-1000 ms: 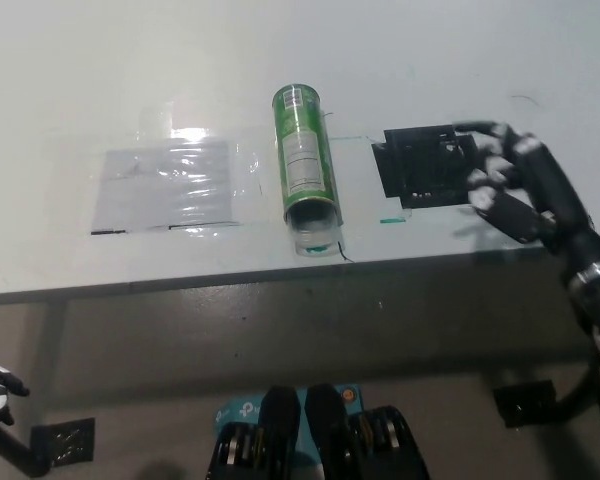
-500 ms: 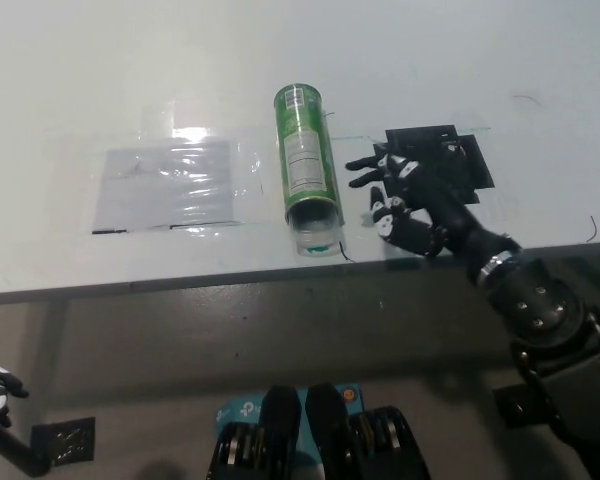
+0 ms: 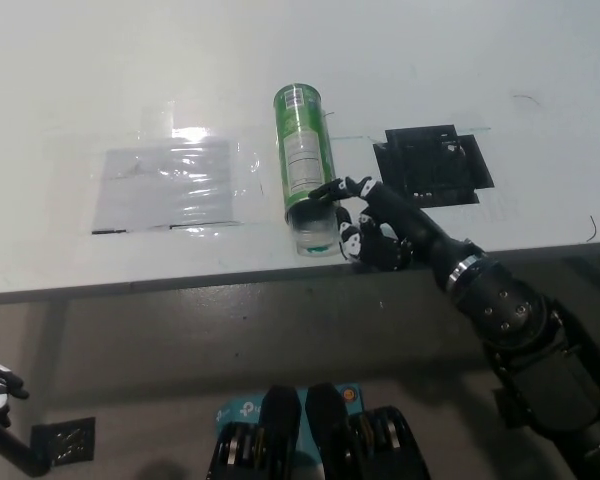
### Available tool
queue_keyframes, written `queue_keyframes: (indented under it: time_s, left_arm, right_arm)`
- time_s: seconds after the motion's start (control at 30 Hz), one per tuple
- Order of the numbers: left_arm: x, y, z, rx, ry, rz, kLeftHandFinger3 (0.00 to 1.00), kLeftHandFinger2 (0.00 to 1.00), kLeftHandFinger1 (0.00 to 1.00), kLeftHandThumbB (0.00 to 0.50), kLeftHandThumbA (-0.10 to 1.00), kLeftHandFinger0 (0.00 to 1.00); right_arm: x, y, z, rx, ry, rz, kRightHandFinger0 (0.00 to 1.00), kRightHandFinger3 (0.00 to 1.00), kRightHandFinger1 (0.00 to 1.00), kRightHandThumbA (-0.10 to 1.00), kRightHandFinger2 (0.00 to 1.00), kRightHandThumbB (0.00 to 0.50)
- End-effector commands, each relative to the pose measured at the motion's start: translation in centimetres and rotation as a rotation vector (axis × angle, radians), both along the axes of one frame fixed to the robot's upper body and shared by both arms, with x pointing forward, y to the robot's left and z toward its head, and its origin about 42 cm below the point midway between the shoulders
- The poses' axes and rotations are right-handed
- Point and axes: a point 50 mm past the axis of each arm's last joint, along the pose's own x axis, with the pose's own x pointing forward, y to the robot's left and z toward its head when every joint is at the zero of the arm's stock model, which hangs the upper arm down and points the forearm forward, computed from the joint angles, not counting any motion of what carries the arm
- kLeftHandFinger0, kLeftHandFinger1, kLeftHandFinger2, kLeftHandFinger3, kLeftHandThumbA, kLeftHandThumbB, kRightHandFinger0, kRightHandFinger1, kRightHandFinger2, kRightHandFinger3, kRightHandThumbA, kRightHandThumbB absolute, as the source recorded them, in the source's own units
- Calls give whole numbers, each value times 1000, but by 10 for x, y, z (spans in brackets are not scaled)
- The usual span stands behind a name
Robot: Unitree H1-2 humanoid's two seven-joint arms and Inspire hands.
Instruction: The robot uses its right hand finger to pull out the chips tray kept inside a container in the middle of the desk
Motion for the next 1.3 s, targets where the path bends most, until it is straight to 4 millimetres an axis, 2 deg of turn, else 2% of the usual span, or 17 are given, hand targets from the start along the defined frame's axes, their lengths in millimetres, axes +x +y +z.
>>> queue_keyframes:
  time_s: [0.0,0.07,0.2,0.47,0.57,0.73,0.8,0.83,0.87,0.93,1.0,1.03,1.07,1.1,1.13,1.17,1.27]
  left_arm:
    - [5,6,21,41,-42,-23,675,399,249,0,-100,164]
    - [5,6,22,43,-43,-24,677,400,248,0,-100,165]
    - [6,8,24,55,-46,-34,689,412,255,0,-100,174]
    - [6,10,32,62,-58,-38,694,418,276,0,-100,207]
    - [8,10,33,54,-66,-45,698,415,268,0,-100,197]
    - [6,12,36,63,-69,-38,693,418,270,0,-100,204]
    - [6,13,36,55,-72,-36,695,420,276,0,-100,213]
    - [5,13,37,57,-74,-41,693,417,275,0,-100,213]
    - [5,13,39,69,-79,-43,688,418,280,0,-100,220]
    - [6,14,39,72,-86,-49,680,418,279,0,-100,215]
    - [7,13,40,68,-86,-57,675,427,285,0,-100,221]
    - [7,13,40,66,-87,-58,673,426,284,0,-100,220]
    - [7,13,40,59,-88,-53,672,425,284,0,-100,219]
    - [7,12,41,59,-88,-53,671,424,284,0,-100,218]
    - [7,12,41,59,-89,-56,678,418,279,0,-100,217]
    - [7,13,41,64,-91,-57,682,427,284,0,-100,224]
    - [7,14,43,63,-94,-54,680,426,287,0,-100,232]
  right_arm:
    - [7,18,32,16,-112,88,45,777,18,-100,708,259]
    - [7,21,31,19,-110,89,0,771,0,-100,695,263]
    - [5,24,24,-29,-125,90,0,721,0,-100,681,263]
    - [13,13,6,-96,-130,68,0,714,1,-100,644,259]
    - [13,4,-2,-174,-147,64,2,746,35,-100,680,240]
    - [14,-1,-9,-208,-153,48,0,728,2,-100,693,237]
    - [14,0,-11,-200,-155,50,0,727,0,-100,684,244]
    - [14,-1,-12,-209,-154,43,49,734,28,-100,681,252]
    - [15,3,-16,-210,-148,38,2,721,1,-100,680,242]
    - [14,7,-19,-213,-141,39,0,721,3,-100,678,228]
    - [11,9,-27,-237,-120,43,19,767,58,-100,738,224]
    - [10,10,-28,-239,-119,45,2,772,41,-100,758,224]
    - [7,14,-34,-240,-136,67,0,748,12,-100,729,248]
    - [6,14,-35,-239,-138,68,0,745,9,-100,726,249]
    - [4,15,-40,-265,-133,69,0,729,2,-100,647,248]
    - [2,17,-44,-278,-128,74,0,723,0,-100,631,253]
    - [-1,14,-47,-305,-137,81,0,753,0,-100,700,240]
